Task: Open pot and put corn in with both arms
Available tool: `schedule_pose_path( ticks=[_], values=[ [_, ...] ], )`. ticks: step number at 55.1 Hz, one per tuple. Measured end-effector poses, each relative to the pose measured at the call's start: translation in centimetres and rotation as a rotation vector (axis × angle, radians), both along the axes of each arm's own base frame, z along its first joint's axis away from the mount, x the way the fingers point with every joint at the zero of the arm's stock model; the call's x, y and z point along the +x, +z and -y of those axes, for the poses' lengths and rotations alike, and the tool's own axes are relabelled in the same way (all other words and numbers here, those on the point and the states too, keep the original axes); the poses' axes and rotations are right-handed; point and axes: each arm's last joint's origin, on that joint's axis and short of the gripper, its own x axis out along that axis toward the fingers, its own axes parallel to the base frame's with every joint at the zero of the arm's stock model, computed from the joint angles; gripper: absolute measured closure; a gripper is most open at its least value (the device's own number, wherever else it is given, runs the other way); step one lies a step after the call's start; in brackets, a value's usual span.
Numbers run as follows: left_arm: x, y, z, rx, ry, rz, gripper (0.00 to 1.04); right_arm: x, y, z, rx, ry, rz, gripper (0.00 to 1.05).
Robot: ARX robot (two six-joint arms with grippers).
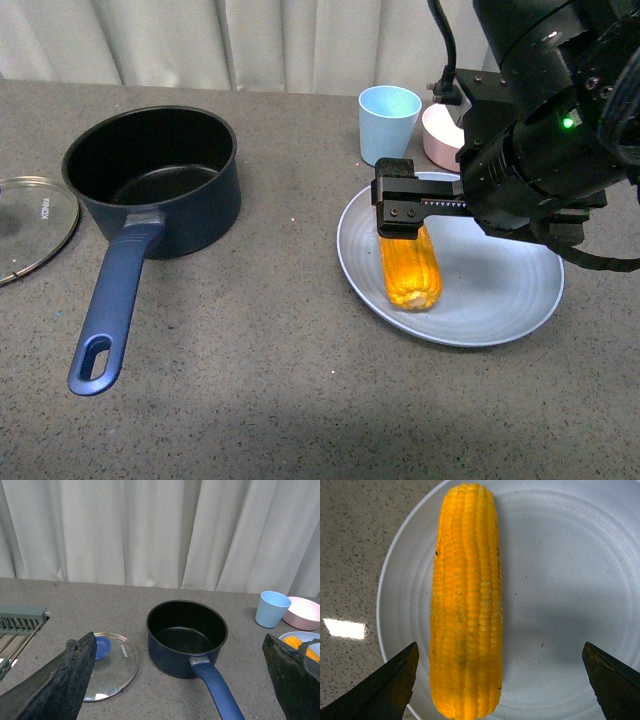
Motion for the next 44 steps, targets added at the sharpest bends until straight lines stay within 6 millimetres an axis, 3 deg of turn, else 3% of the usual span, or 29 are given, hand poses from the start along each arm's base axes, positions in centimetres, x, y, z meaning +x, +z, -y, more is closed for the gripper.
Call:
schedule_pose_path(
  ticks=[36,44],
  values=[
    [0.0,0.0,0.0,0.0,0.0,0.0,0.06,3.3,-2.1,-2.2,-0.003,-0.018,-0.078,0.09],
    [0.0,0.0,0.0,0.0,0.0,0.0,0.06,3.4,-2.1,-2.3,-0.005,-0.021,-0.082,0.33]
  ],
)
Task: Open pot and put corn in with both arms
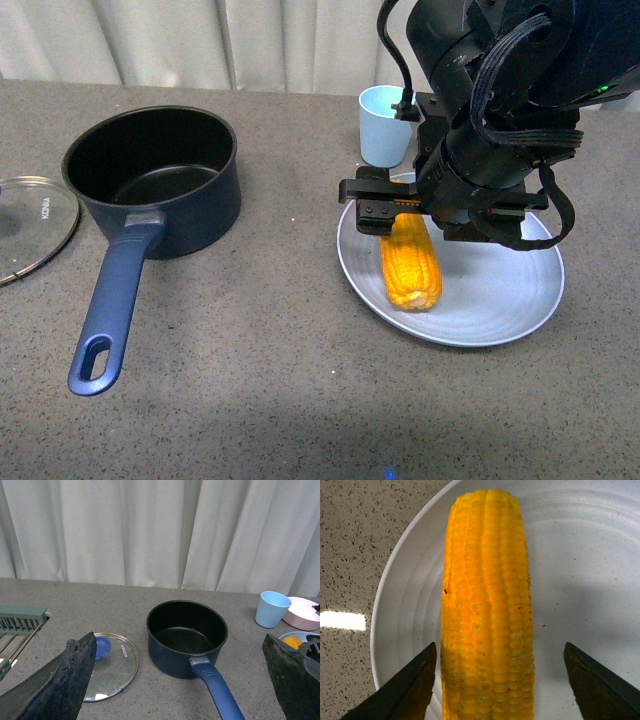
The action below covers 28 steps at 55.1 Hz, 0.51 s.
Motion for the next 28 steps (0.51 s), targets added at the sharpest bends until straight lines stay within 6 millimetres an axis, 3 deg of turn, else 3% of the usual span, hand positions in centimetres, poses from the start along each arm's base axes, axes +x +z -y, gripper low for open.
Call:
schedule_pose_path(
  ticks=[16,28],
  values=[
    [0.0,0.0,0.0,0.0,0.0,0.0,0.06,0.0,-0.1,0.3,0.004,-0.001,-0.003,0.79],
    [0.0,0.0,0.0,0.0,0.0,0.0,0.06,-0.5,0.3,1.1,0.078,-0.004,-0.007,0.93]
  ],
)
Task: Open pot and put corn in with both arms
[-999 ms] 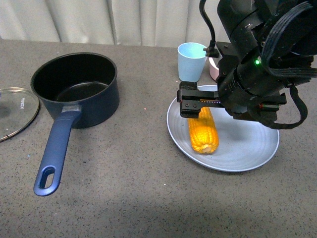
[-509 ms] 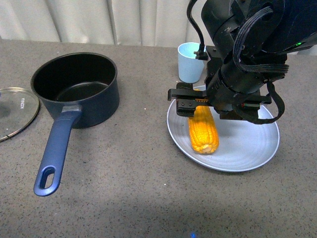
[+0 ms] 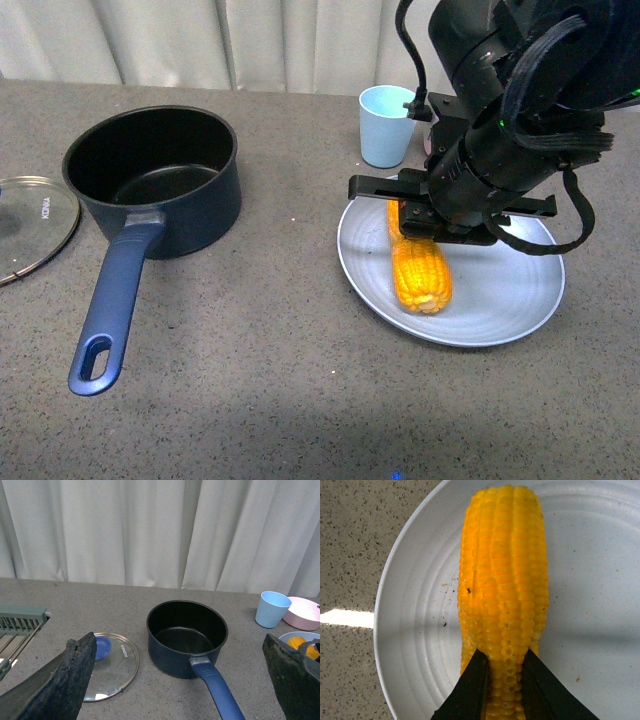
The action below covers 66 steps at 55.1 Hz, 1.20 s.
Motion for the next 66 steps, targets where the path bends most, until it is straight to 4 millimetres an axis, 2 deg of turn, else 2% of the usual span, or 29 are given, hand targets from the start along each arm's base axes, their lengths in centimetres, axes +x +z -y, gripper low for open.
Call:
schedule_pose_path(
  ticks=[5,12,19,28,38,44,54,62,63,66],
  values=[
    [0.0,0.0,0.0,0.0,0.0,0.0,0.06,-0.4,1.3,0.4,0.084,-0.004,0.009,0.96],
    [0.0,0.0,0.0,0.0,0.0,0.0,0.06,-0.4,5.1,0.0,0.309,0.008,0.056,0.98],
    [0.0,0.0,0.0,0.0,0.0,0.0,0.06,0.4,7.3,-1.7,0.44,0.026,0.066,0.98],
    [0.0,0.0,0.0,0.0,0.0,0.0,0.06,2.5,9.6,-5.8,0.553,0.071,0.083,0.98],
    [0.0,0.0,0.0,0.0,0.0,0.0,0.06,4.5,9.0,-10.8,0.589,0.127,0.015,0.99],
    [0.0,0.0,0.0,0.0,0.0,0.0,0.06,5.1,8.4,-12.9,0.591,0.149,-0.007,0.99],
    [0.0,0.0,0.0,0.0,0.0,0.0,0.06,5.5,8.1,-14.9,0.593,0.169,-0.024,0.99],
    [0.0,0.0,0.0,0.0,0.0,0.0,0.06,5.6,8.0,-15.7,0.587,0.176,-0.033,0.99],
    [0.0,0.0,0.0,0.0,0.0,0.0,0.06,5.6,8.0,-15.7,0.586,0.178,-0.032,0.99],
    [0.0,0.0,0.0,0.0,0.0,0.0,0.06,5.6,8.0,-15.7,0.587,0.178,-0.032,0.88]
  ],
)
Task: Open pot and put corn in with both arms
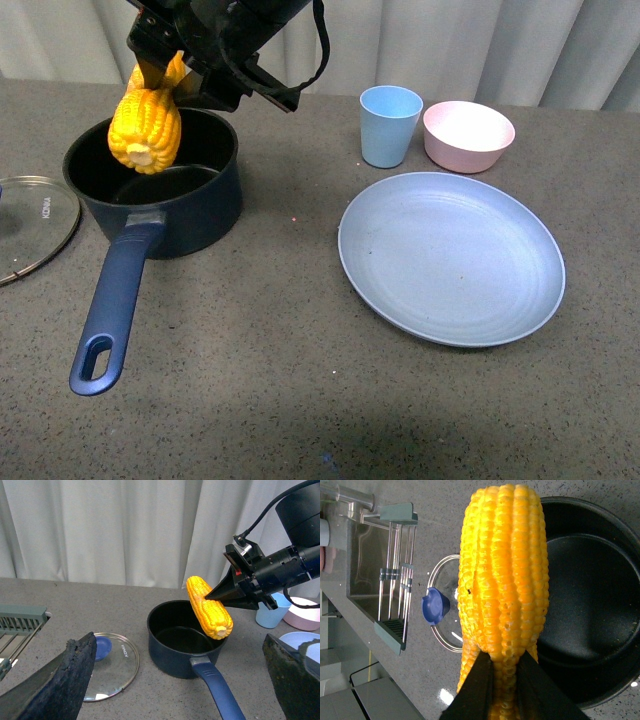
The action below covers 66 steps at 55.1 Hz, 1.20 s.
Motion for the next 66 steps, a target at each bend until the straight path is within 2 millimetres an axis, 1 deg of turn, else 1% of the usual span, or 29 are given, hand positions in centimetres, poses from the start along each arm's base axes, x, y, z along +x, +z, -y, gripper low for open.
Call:
schedule_pose_path(
  ticks=[3,6,12,14,18,20,24,30,35,38,39,47,51,59,63,66],
  values=[
    [0.0,0.0,0.0,0.0,0.0,0.0,0.06,0.0,0.0,0.0,0.0,-0.001,-0.001,0.76],
    [0.0,0.0,0.0,0.0,0.0,0.0,0.06,0.0,0.0,0.0,0.001,-0.002,0.002,0.61],
    [0.0,0.0,0.0,0.0,0.0,0.0,0.06,0.0,0.0,0.0,0.003,-0.002,0.005,0.34],
    [0.0,0.0,0.0,0.0,0.0,0.0,0.06,0.0,0.1,0.0,0.004,-0.002,0.006,0.27],
    [0.0,0.0,0.0,0.0,0.0,0.0,0.06,0.1,0.1,0.0,0.005,-0.005,0.01,0.17],
    [0.0,0.0,0.0,0.0,0.0,0.0,0.06,0.2,0.1,0.1,0.011,-0.009,0.014,0.07],
    [0.0,0.0,0.0,0.0,0.0,0.0,0.06,0.2,-0.1,0.4,0.009,-0.022,0.027,0.1],
    [0.0,0.0,0.0,0.0,0.0,0.0,0.06,-0.2,0.0,1.5,-0.007,-0.064,0.069,0.09],
    [0.0,0.0,0.0,0.0,0.0,0.0,0.06,-0.8,0.8,3.3,-0.032,-0.107,0.136,0.09],
    [0.0,0.0,0.0,0.0,0.0,0.0,0.06,-1.5,1.8,4.8,-0.069,-0.141,0.198,0.09],
    [0.0,0.0,0.0,0.0,0.0,0.0,0.06,-1.6,2.1,4.9,-0.071,-0.142,0.212,0.09],
    [0.0,0.0,0.0,0.0,0.0,0.0,0.06,-4.2,3.8,8.5,-0.18,-0.21,0.36,0.09],
    [0.0,0.0,0.0,0.0,0.0,0.0,0.06,-5.9,4.2,10.8,-0.239,-0.252,0.42,0.09],
    [0.0,0.0,0.0,0.0,0.0,0.0,0.06,-9.7,4.1,15.7,-0.368,-0.33,0.495,0.09],
    [0.0,0.0,0.0,0.0,0.0,0.0,0.06,-11.1,3.9,17.4,-0.422,-0.362,0.524,0.09],
    [0.0,0.0,0.0,0.0,0.0,0.0,0.06,-13.0,3.8,19.5,-0.477,-0.396,0.547,0.09]
  ],
)
